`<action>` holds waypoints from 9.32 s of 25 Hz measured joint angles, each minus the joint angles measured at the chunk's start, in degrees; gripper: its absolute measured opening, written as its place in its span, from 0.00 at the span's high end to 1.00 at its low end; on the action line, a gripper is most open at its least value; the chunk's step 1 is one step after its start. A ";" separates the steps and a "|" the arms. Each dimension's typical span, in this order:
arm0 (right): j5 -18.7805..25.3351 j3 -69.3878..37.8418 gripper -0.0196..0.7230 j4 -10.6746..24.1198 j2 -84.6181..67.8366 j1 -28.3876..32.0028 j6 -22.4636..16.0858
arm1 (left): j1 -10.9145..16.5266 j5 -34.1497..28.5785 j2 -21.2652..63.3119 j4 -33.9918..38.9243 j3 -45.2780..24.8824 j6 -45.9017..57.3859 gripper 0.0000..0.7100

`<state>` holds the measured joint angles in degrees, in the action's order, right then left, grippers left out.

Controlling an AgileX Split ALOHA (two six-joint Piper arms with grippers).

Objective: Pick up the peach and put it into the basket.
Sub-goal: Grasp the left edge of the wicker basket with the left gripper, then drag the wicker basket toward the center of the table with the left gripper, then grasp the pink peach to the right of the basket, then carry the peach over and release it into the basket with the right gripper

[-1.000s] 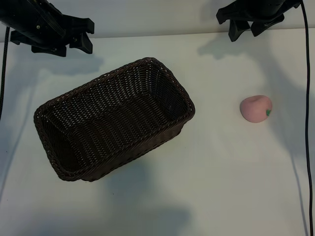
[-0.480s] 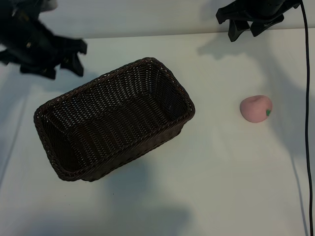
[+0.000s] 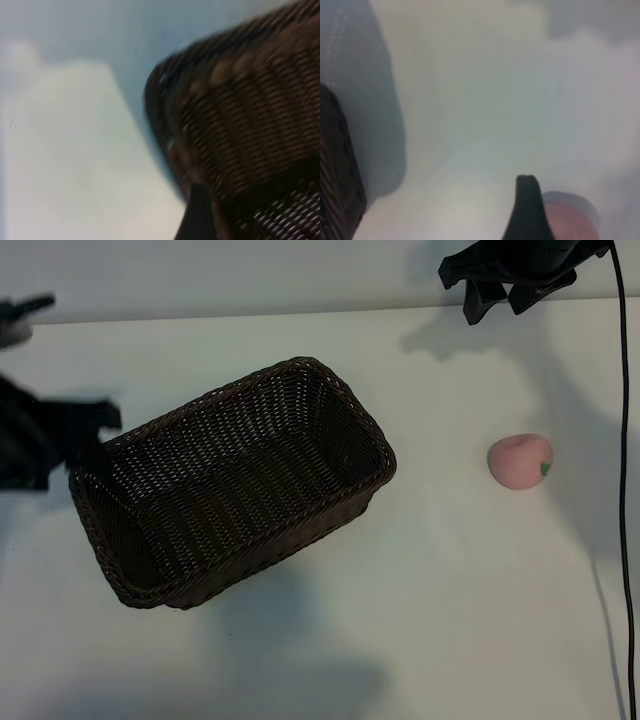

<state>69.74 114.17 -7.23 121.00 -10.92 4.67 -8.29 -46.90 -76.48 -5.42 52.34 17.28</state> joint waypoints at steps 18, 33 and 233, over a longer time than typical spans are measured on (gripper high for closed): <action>0.00 0.00 0.28 0.00 0.00 0.00 0.00 | 0.00 16.12 -4.17 3.58 -11.22 13.70 0.16; 0.00 0.00 0.28 -0.01 0.00 0.00 0.00 | 0.00 24.60 -16.21 -11.17 -11.22 2.75 0.16; -15.32 -23.45 0.91 -5.96 -17.24 -13.91 -4.67 | -0.27 -3.24 -26.80 -6.20 35.95 -9.73 0.16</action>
<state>54.42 90.71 -13.19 103.76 -24.84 0.00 -8.56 -50.15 -103.29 -11.62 88.29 7.55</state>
